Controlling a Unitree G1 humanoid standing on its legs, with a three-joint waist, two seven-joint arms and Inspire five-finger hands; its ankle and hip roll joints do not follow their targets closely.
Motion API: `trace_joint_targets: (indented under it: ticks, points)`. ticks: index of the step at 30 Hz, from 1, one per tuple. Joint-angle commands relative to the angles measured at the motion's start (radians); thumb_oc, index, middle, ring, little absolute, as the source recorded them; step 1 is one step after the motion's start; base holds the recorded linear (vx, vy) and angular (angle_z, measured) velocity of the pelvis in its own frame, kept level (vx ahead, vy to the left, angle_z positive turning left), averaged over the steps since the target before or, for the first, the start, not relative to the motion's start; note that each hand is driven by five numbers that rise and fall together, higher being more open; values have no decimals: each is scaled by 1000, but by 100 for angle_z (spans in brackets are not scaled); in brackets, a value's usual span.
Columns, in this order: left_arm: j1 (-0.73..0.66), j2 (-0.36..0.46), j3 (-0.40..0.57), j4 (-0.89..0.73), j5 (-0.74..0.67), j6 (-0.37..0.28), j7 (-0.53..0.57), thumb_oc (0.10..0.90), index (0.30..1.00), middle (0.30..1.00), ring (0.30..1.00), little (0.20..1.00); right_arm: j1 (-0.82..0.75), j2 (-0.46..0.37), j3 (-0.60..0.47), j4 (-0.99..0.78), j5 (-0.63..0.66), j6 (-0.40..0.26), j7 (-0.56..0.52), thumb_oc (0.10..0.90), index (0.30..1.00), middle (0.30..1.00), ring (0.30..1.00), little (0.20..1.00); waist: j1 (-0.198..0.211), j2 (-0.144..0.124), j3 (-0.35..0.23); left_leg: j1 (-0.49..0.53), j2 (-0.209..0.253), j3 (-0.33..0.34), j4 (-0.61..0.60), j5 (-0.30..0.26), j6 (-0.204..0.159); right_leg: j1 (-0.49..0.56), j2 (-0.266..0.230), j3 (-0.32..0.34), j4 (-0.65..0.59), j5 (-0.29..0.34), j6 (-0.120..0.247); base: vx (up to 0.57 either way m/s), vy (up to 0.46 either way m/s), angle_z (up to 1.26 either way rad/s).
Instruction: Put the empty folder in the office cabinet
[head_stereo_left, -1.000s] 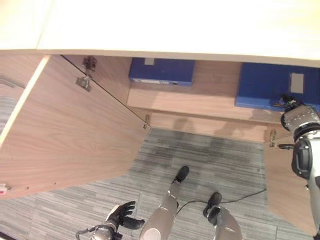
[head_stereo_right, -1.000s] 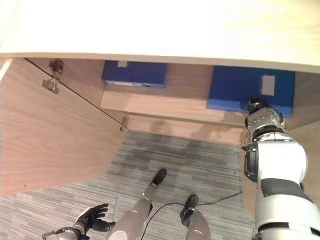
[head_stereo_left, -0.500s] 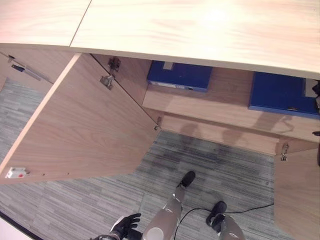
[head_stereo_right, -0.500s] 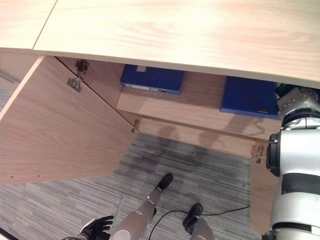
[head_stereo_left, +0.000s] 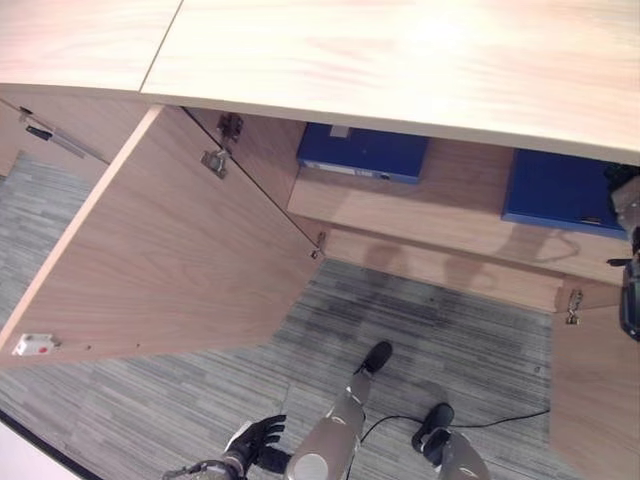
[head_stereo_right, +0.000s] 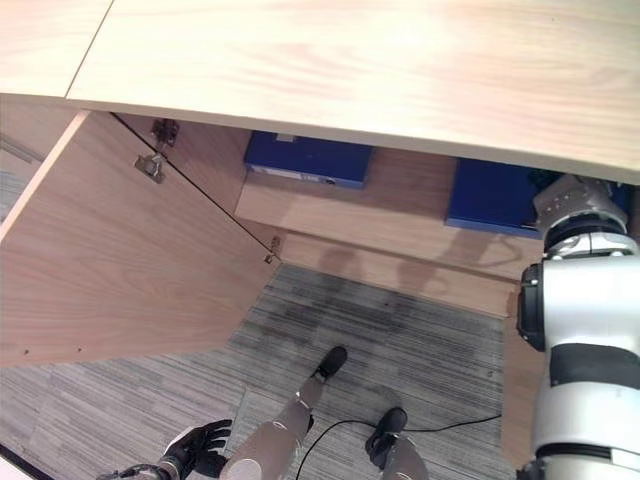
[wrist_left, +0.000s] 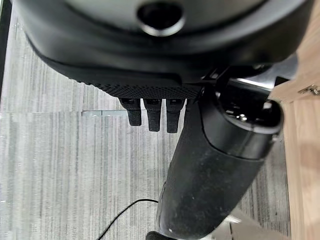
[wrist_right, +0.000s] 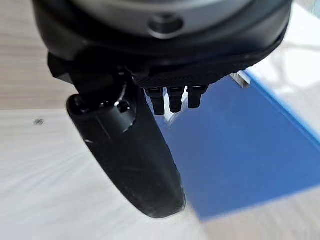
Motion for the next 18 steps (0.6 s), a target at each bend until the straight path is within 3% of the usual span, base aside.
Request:
trace_joint_targets:
  ticks: [1,3,4,6,7,8,12,18]
  points:
    - [-72,-15,46,65,-15,-11,-1,800,900,900,900,900,118,13,-10,-318,-84,-186,42,800,900,900,900,900,-28,-29,46,178,32,74,-35,-200,-10,191,59,9,-229,52,24,-10,18,-14]
    - [-79,-27,59,76,-16,-8,-2,800,900,900,900,900,182,30,-17,-417,-172,-199,24,800,900,900,900,900,-39,-34,41,190,39,77,-36,-203,-9,208,62,8,-240,55,24,-2,29,-14]
    - [-95,-40,74,92,-8,-10,-2,800,900,900,900,900,238,36,-13,-478,-283,-211,17,400,300,300,300,300,-51,-37,36,201,43,78,-37,-203,-11,224,67,8,-254,62,26,9,46,-10]
    - [-135,-68,99,139,1,-18,1,800,900,900,900,900,360,59,-12,-602,-493,-234,-32,400,300,300,300,300,-78,-37,19,208,52,84,-38,-178,-10,247,70,-7,-303,109,28,-73,119,-9]
    - [-134,-67,98,140,1,-18,1,800,900,900,900,900,365,60,-14,-607,-496,-231,-35,400,300,300,300,300,-78,-37,19,210,52,84,-38,-178,-10,250,71,-8,-306,110,28,-50,109,-7]
    - [-144,-95,118,164,8,-20,4,800,900,900,900,900,456,71,-26,-711,-636,-232,-54,400,300,300,300,300,-98,-41,7,225,57,92,-38,-179,-11,274,73,-4,-330,118,30,29,16,-7]
    - [-140,-109,137,188,34,-25,-5,800,900,900,900,900,582,76,-35,-789,-785,-227,-64,400,300,300,300,300,-125,-45,-7,258,64,100,-38,-186,-6,302,79,10,-347,122,28,34,22,-14]
    - [-108,-107,151,195,52,-31,-14,800,900,900,900,900,663,53,1,-818,-882,-210,-26,400,300,300,300,300,-146,-44,-21,278,70,109,-38,-193,-5,326,79,14,-365,128,28,18,2,-13]
